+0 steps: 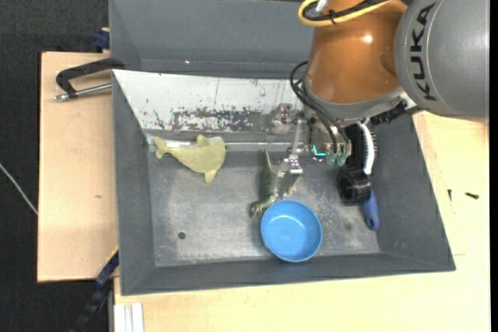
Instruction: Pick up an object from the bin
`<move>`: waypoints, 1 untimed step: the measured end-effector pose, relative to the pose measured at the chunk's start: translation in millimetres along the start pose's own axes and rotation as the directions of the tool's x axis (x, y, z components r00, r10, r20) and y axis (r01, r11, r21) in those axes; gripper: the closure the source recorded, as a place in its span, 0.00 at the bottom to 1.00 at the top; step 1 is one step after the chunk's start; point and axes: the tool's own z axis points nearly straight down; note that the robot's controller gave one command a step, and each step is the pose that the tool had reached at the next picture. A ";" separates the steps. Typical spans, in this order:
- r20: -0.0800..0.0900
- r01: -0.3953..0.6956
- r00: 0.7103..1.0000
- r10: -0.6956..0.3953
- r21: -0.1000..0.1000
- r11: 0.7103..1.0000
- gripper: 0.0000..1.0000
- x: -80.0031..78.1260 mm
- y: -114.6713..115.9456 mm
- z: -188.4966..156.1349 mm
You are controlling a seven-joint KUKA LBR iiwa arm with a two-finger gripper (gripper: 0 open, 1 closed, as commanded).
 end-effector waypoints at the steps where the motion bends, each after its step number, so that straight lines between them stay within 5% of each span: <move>1: 0.003 0.138 0.990 -0.138 0.000 0.990 0.00 24.7 -22.3 131.1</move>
Offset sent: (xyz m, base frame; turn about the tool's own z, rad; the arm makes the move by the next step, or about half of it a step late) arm -0.0244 -0.0230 -0.1277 -0.1377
